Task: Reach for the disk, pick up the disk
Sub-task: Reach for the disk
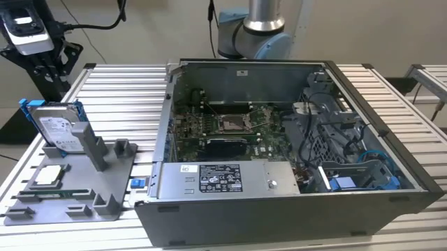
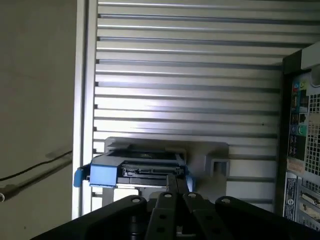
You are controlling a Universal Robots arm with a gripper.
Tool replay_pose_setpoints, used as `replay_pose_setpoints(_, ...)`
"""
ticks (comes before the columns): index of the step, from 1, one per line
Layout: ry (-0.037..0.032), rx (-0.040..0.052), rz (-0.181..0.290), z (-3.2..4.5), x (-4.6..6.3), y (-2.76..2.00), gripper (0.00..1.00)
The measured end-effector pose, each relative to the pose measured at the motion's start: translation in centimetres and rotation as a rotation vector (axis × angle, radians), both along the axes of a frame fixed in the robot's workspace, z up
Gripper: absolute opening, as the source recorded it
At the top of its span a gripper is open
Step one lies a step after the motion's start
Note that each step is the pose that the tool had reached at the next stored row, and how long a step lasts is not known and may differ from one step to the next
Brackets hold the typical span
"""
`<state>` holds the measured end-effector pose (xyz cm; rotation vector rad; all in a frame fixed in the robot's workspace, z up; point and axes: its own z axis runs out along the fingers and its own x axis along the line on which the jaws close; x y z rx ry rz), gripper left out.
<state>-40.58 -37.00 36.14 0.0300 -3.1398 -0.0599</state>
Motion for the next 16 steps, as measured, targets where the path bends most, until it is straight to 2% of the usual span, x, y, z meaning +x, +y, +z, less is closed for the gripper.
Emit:
replay_pose_setpoints(2, -0.0001, 0.0000, 0.000, -0.08, -0.9, 0.20, 0.00)
replay_pose_setpoints(7, 0.0000, 0.0000, 0.000, -0.17, -3.2, 0.19, 0.00)
replay_pose_setpoints(10, -0.0002, 0.0001, 0.001, -0.22, -4.2, 0.03, 0.00)
replay_pose_setpoints(12, -0.0001, 0.0001, 0.001, -0.24, -4.4, -0.39, 0.00)
replay_pose_setpoints(16, -0.0001, 0.0000, 0.001, -0.31, -4.6, -1.62, 0.00)
